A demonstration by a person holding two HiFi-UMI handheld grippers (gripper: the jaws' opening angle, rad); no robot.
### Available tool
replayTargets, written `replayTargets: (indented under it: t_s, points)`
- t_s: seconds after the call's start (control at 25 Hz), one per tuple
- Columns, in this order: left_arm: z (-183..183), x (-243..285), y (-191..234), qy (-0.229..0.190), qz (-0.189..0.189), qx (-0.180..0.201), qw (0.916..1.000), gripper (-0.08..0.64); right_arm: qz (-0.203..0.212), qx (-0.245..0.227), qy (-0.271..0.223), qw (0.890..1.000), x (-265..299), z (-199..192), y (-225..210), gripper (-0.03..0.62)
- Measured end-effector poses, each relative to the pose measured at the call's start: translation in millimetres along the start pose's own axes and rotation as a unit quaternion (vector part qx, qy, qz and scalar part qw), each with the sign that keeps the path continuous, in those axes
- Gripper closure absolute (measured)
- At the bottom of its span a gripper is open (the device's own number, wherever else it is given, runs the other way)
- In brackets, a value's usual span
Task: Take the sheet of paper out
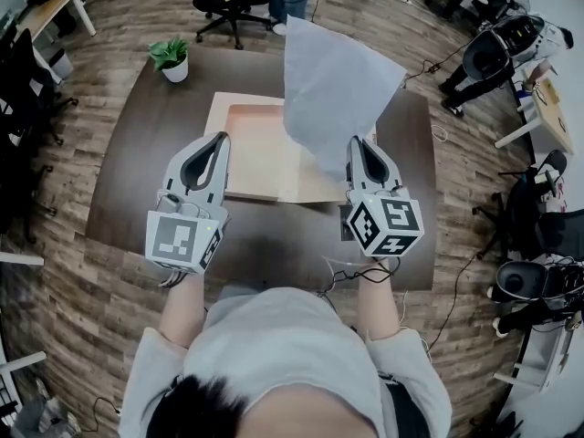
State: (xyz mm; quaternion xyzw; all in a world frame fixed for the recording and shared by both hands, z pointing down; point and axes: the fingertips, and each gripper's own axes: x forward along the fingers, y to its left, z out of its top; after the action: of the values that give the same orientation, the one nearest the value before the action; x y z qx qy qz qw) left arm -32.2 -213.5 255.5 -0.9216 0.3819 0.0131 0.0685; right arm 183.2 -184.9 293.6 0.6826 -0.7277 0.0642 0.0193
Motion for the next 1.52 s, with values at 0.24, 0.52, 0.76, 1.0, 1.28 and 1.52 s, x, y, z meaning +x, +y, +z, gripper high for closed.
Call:
replayTargets:
  t_s: [0.24, 0.52, 0.76, 1.0, 1.28, 1.52]
  points:
    - [2, -6, 2, 0.003, 0.001, -0.004, 1.0000, 0.563, -0.009, -0.017, -0.021, 1.000, -9, 9, 7, 0.578]
    - [3, -15, 3, 0.001, 0.003, -0.007, 1.0000, 0.563, -0.014, -0.033, -0.034, 0.999, -18, 10, 18, 0.578]
    - [6, -20, 7, -0.002, 0.007, -0.008, 0.9999, 0.563, -0.014, -0.046, -0.044, 0.998, -18, 14, 27, 0.578]
    - [6, -25, 10, -0.003, 0.012, -0.008, 0.9999, 0.563, -0.014, -0.048, -0.048, 0.998, -19, 15, 32, 0.578]
    - [7, -23, 13, -0.005, 0.011, -0.007, 0.9999, 0.563, -0.014, -0.051, -0.052, 0.997, -16, 17, 34, 0.578]
    - [5, -16, 9, -0.003, 0.006, -0.008, 0.9999, 0.563, -0.019, -0.051, -0.056, 0.997, -16, 18, 28, 0.578]
